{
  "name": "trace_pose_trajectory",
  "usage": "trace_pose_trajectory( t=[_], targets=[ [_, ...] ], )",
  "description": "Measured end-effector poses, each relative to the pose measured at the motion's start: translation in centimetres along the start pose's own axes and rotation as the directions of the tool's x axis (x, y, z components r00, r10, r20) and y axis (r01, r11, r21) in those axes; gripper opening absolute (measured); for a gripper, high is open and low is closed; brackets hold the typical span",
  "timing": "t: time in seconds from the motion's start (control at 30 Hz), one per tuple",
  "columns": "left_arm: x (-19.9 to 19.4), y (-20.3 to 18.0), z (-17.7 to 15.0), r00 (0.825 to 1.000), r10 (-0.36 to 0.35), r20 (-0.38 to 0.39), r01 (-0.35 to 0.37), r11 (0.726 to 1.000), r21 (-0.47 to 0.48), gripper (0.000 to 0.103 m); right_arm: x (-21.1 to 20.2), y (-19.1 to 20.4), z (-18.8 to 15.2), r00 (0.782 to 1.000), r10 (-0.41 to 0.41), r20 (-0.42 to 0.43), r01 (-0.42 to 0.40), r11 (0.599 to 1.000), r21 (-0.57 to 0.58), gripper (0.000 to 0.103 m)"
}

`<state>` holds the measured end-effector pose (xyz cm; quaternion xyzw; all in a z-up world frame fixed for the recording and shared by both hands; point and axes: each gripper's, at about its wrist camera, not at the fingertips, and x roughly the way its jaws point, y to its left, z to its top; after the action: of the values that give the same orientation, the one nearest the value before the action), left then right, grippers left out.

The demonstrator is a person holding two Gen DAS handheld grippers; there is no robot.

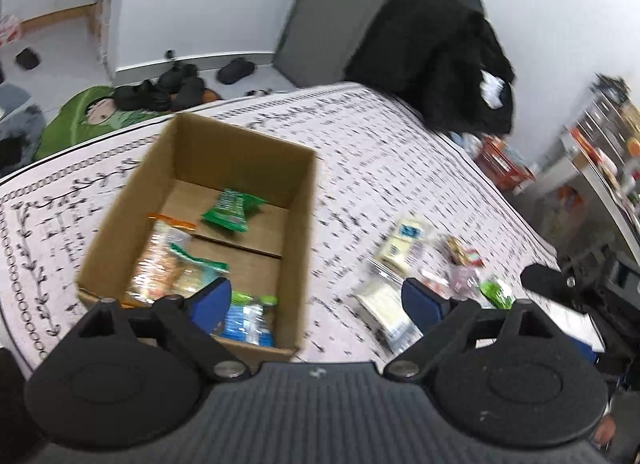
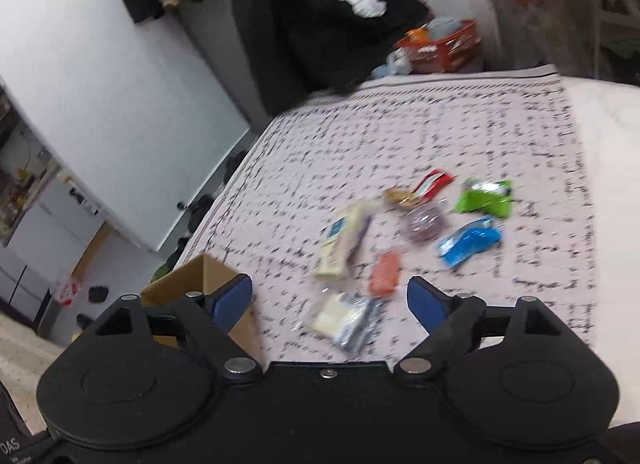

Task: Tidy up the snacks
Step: 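Move both tools back toward the remaining snacks on the bed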

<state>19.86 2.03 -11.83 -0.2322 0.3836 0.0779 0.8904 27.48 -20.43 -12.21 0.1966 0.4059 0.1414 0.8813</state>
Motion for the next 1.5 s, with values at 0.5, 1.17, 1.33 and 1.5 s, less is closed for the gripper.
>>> trace_pose_trajectory(
  t=[0.5,1.17,1.33,1.5],
  targets=[
    [0.9,-4.6,-2.9,0.996,-0.081,-0.028,0.085,0.979,0.184,0.103,-0.2,-6.3,-0.2,0.999,-0.013,-0.03,0.016,0.995,0.094,0.092],
    [3.7,-8.9,-3.5,0.999,0.022,-0.029,-0.013,0.958,0.287,0.101,4.6,-12.2,-0.4,0.997,0.065,-0.041,-0.049,0.95,0.308,0.076],
    [5.3,-9.7,-3.2,0.999,0.038,-0.034,-0.028,0.967,0.252,0.1,6.4,-12.8,-0.3,0.995,0.081,-0.058,-0.058,0.946,0.32,0.063],
    [6.9,-10.2,-3.2,0.998,0.044,-0.048,-0.033,0.977,0.209,0.099,8.3,-13.9,-0.2,0.995,0.08,-0.065,-0.052,0.933,0.356,0.047]
  ],
)
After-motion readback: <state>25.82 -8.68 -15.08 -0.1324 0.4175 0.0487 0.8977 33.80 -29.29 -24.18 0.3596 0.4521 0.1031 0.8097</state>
